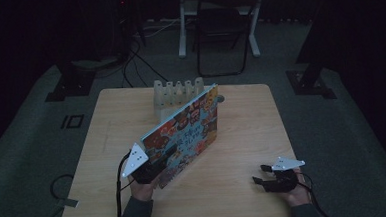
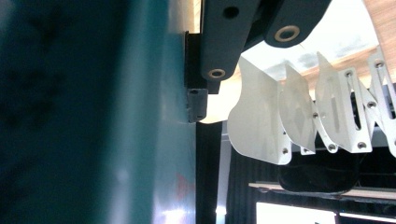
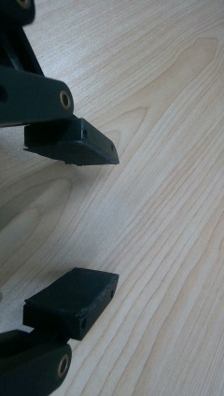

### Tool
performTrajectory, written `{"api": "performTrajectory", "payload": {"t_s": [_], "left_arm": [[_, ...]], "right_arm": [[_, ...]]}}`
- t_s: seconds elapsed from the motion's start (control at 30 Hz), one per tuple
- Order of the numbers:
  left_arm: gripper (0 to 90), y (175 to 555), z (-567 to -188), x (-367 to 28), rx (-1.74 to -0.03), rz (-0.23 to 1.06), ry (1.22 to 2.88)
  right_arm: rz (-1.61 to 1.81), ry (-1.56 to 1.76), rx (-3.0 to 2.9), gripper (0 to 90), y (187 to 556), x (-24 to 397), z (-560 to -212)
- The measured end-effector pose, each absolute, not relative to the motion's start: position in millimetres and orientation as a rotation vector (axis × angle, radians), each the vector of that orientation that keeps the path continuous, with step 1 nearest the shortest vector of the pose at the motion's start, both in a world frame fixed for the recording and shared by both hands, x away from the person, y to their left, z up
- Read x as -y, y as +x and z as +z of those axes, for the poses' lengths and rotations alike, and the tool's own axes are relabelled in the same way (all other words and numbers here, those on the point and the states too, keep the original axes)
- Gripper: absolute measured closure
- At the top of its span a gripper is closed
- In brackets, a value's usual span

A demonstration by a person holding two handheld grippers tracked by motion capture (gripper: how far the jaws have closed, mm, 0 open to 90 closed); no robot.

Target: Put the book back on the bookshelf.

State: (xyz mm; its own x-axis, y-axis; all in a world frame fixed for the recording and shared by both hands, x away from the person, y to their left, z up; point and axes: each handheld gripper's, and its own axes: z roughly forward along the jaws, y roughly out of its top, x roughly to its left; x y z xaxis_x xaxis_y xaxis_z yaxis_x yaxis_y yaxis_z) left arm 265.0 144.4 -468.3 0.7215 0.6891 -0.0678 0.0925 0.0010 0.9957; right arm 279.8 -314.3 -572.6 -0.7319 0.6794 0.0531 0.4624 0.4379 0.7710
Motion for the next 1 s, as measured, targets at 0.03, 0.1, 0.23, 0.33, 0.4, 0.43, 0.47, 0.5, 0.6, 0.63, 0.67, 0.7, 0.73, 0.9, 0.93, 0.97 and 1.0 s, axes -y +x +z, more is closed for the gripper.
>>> {"api": "performTrajectory", "payload": {"t_s": [0.03, 0.1, 0.23, 0.33, 0.4, 0.43, 0.47, 0.5, 0.6, 0.63, 0.67, 0.7, 0.73, 0.9, 0.93, 0.97, 1.0], "left_arm": [[81.2, 265, -468, -145, -0.666, 0.531, 1.521], [81.2, 265, -468, -146, -0.672, 0.535, 1.516], [81.2, 265, -466, -150, -0.675, 0.545, 1.516], [81.2, 266, -466, -152, -0.685, 0.553, 1.511], [81.2, 266, -465, -153, -0.691, 0.557, 1.510], [81.2, 265, -465, -154, -0.695, 0.559, 1.508], [81.2, 265, -465, -154, -0.696, 0.560, 1.505], [81.2, 265, -466, -155, -0.700, 0.560, 1.502], [81.2, 265, -466, -157, -0.704, 0.567, 1.501], [81.2, 265, -465, -157, -0.706, 0.569, 1.499], [81.2, 265, -465, -157, -0.709, 0.570, 1.497], [81.2, 265, -465, -158, -0.711, 0.573, 1.496], [81.2, 265, -465, -158, -0.713, 0.575, 1.496], [81.2, 264, -464, -160, -0.719, 0.582, 1.490], [81.2, 264, -464, -160, -0.719, 0.582, 1.490], [81.2, 264, -464, -161, -0.722, 0.586, 1.486], [81.2, 264, -464, -161, -0.722, 0.586, 1.486]], "right_arm": [[1.177, 0.989, -2.428, 36.1, 280, 314, -573], [1.178, 0.988, -2.428, 36.1, 280, 314, -573], [1.179, 0.988, -2.428, 36.1, 280, 314, -573], [1.179, 0.990, -2.428, 36.1, 280, 314, -573], [1.180, 0.988, -2.428, 36.1, 280, 314, -573], [1.179, 0.990, -2.428, 36.0, 280, 314, -573], [1.179, 0.990, -2.428, 36.0, 280, 314, -573], [1.179, 0.988, -2.428, 36.0, 280, 314, -573], [1.178, 0.987, -2.428, 36.0, 280, 314, -573], [1.178, 0.990, -2.429, 36.0, 280, 314, -573], [1.178, 0.988, -2.428, 36.0, 280, 314, -573], [1.178, 0.990, -2.428, 36.0, 280, 314, -573], [1.178, 0.990, -2.429, 36.0, 280, 314, -573], [1.178, 0.991, -2.429, 36.0, 280, 314, -573], [1.178, 0.991, -2.429, 36.0, 280, 314, -573], [1.178, 0.991, -2.429, 35.9, 280, 314, -573], [1.178, 0.991, -2.429, 35.9, 280, 314, -573]]}}
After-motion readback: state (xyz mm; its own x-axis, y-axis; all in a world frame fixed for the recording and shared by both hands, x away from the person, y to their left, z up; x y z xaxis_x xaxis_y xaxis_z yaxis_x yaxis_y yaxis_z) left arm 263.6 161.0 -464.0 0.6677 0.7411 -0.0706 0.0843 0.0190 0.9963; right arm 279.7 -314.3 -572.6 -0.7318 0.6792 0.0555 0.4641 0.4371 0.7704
